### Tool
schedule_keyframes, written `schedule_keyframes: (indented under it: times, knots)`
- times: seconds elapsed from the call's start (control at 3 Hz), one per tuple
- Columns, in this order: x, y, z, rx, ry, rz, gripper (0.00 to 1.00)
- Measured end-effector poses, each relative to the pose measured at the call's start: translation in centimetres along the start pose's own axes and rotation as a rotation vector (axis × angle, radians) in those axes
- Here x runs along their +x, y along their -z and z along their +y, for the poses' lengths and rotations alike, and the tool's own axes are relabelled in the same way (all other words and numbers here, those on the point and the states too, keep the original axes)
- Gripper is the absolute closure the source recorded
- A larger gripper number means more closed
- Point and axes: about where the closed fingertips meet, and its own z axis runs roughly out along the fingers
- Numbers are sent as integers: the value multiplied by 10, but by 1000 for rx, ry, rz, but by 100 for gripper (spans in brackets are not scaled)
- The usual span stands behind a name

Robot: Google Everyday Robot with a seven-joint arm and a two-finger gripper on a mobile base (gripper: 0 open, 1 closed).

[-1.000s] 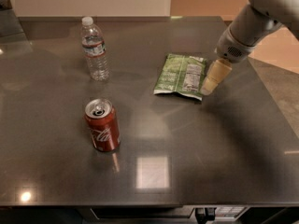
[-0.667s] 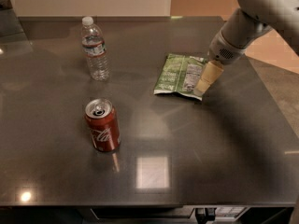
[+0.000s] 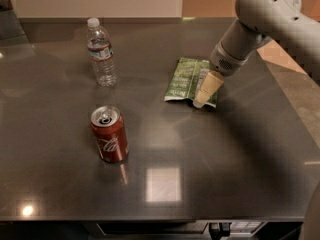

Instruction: Pick green jalapeno chip bag

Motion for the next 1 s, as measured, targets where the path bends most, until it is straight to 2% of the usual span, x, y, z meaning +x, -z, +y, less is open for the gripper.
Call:
schedule_keyframes:
  times: [0.33, 1.0]
  knots:
    - [0, -3, 2, -6, -4, 9, 18]
    - [-1, 2, 5, -18, -11, 10, 64]
